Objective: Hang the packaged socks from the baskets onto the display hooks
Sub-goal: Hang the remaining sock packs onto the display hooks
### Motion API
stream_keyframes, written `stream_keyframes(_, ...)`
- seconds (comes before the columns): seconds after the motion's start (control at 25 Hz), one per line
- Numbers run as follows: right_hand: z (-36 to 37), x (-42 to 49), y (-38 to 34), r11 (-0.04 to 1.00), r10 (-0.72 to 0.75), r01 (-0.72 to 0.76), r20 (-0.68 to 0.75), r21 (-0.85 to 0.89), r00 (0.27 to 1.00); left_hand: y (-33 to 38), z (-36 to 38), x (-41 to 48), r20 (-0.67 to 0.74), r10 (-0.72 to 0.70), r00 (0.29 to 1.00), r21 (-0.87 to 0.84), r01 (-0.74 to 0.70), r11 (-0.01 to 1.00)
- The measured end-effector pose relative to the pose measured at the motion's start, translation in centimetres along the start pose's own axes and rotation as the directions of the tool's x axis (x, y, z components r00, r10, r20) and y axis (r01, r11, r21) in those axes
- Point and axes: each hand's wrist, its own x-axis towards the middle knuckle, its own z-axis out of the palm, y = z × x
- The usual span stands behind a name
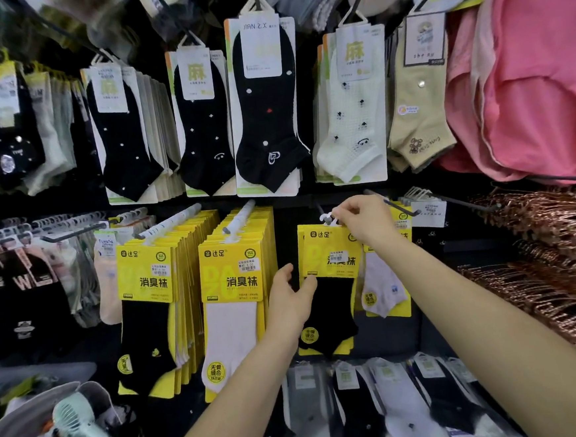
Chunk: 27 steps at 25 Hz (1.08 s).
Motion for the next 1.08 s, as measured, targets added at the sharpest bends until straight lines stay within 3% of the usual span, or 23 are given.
stream_keyframes(0.44,0.6,-1.0,-0.8,0.998,-0.065,0.065,-0.023,-0.026,0.998,-0.1,-0.4,-0.3,0.045,-0.015,0.999,0.040,0.013,0.999)
stream_keyframes(0.68,-0.4,-5.7,1.1,0.991,-0.050,0.062,-0.100,0.122,0.994,-1.9,-2.3,-4.7,0.144,-0.028,0.989,0.075,0.017,0.997)
stream_keyframes(0.76,0.5,-10.2,3.3,0.984,-0.032,0.035,-0.020,0.174,0.999,-4.7,-3.9,-7.6,0.188,-0.060,0.980,0.110,0.040,0.993)
stream_keyframes(0.88,4.4,-18.9,8.3,0.987,0.030,-0.060,0.194,0.147,0.980,-11.3,-6.9,-12.7,0.170,-0.217,0.961,0.159,0.190,0.969)
stream_keyframes(1.08,12.4,-33.7,15.5,0.937,0.272,-0.344,0.498,0.057,0.824,-24.0,-11.5,-18.5,-0.029,-0.426,0.904,0.338,0.409,0.847)
